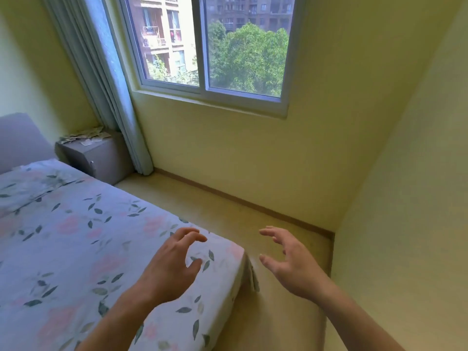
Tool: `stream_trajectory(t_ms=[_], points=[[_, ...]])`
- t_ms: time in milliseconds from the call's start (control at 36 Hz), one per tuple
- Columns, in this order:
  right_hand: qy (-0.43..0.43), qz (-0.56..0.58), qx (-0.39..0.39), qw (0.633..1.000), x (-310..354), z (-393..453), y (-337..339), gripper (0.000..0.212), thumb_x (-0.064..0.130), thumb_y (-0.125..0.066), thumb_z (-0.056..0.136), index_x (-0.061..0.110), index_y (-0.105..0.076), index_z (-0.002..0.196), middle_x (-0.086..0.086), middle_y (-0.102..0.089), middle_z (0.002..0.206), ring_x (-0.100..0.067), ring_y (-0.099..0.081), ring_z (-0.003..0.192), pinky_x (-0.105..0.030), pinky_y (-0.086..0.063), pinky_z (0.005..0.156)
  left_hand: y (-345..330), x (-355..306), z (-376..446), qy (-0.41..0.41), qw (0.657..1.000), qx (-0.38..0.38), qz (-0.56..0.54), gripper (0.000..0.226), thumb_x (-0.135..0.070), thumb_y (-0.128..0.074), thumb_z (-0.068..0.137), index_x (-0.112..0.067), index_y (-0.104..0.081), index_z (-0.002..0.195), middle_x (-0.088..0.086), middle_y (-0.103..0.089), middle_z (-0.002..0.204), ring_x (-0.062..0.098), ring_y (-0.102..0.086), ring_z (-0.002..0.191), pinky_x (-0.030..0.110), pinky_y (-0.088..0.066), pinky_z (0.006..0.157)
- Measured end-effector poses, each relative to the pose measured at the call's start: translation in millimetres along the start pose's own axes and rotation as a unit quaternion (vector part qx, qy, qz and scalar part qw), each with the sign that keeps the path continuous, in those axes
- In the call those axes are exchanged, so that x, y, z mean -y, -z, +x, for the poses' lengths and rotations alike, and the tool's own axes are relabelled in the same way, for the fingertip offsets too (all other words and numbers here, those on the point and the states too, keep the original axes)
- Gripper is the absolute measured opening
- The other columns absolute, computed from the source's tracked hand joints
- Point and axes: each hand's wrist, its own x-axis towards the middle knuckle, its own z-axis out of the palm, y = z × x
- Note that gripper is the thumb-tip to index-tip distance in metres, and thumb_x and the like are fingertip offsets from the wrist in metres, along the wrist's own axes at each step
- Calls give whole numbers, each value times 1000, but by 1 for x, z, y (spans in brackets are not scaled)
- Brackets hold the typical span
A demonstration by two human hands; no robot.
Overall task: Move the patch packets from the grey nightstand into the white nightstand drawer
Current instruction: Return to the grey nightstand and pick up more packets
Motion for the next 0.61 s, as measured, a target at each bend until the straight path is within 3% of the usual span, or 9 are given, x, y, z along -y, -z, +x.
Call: stream_trajectory(t_ms=[194,278,389,500,611], points=[[56,6,68,996,-9,117,37,56,38,-70,93,46,-45,142,29,-38,151,3,-37,140,-38,-35,121,-2,12,55,92,994,-56,-1,42,-33,-66,92,-46,-50,128,-28,-36,141,0,-44,126,24,-40,107],[75,-2,89,993,-15,170,48,55,36,-70,94,44,-46,143,29,-37,151,3,-37,139,-36,-34,122,-6,22,92,123,990,-73,5,41,-34,-66,91,-45,-50,128,-30,-35,139,-4,-42,122,20,-37,105],[88,-14,101,991,-31,242,66,55,35,-70,94,44,-46,142,30,-36,151,4,-37,140,-36,-33,122,-16,32,162,136,987,-86,-1,41,-33,-66,91,-45,-52,127,-31,-36,137,-2,-43,122,17,-34,98],[81,-16,104,991,-52,311,93,54,34,-72,92,44,-49,140,34,-38,148,6,-39,138,-36,-35,121,-24,31,247,131,987,-85,-27,42,-30,-66,90,-45,-52,127,-28,-38,137,-1,-43,125,18,-36,101],[82,-16,91,992,-69,376,127,53,32,-71,93,41,-50,141,30,-39,148,5,-39,137,-29,-33,120,-27,15,340,104,992,-73,-27,43,-28,-64,91,-41,-53,130,-25,-38,139,2,-44,123,16,-33,96]])
